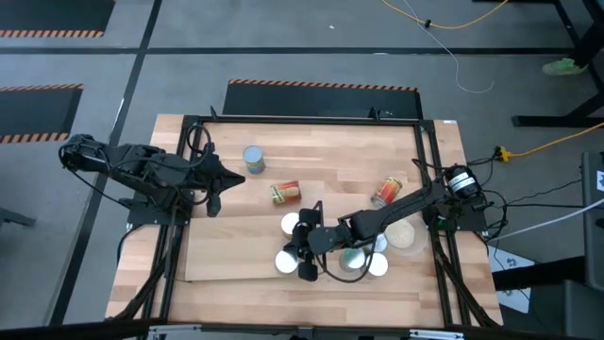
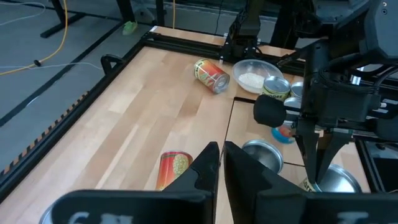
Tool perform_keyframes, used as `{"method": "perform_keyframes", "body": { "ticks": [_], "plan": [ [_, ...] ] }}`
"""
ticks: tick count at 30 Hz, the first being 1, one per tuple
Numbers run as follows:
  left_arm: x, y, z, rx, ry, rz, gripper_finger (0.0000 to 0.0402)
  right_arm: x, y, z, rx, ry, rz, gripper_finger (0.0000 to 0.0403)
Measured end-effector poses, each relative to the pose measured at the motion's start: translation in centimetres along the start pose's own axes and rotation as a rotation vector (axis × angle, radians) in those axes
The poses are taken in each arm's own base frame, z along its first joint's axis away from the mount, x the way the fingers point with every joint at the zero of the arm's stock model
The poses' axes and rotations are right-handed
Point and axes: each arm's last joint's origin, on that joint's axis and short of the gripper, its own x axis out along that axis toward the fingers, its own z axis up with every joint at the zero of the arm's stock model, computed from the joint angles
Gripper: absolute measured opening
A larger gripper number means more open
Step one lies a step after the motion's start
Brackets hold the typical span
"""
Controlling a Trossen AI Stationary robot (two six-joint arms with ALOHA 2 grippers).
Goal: Pick and place cans onto a shelf
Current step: Put the carrot can on the shelf
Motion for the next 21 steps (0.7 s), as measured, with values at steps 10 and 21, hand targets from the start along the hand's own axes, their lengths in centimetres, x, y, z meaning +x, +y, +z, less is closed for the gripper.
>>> {"method": "perform_keyframes", "body": {
  "ticks": [10, 21],
  "plan": [
    [0.01, 0.00, 0.00, 0.000, 0.001, 0.000, 0.0001, 0.05, -0.24, 0.10, 0.003, -0.003, -0.005, 0.0029],
    [0.00, 0.00, 0.00, 0.000, 0.000, 0.000, 0.0019, 0.19, -0.91, 0.32, 0.010, -0.006, -0.019, 0.0029]
  ]
}}
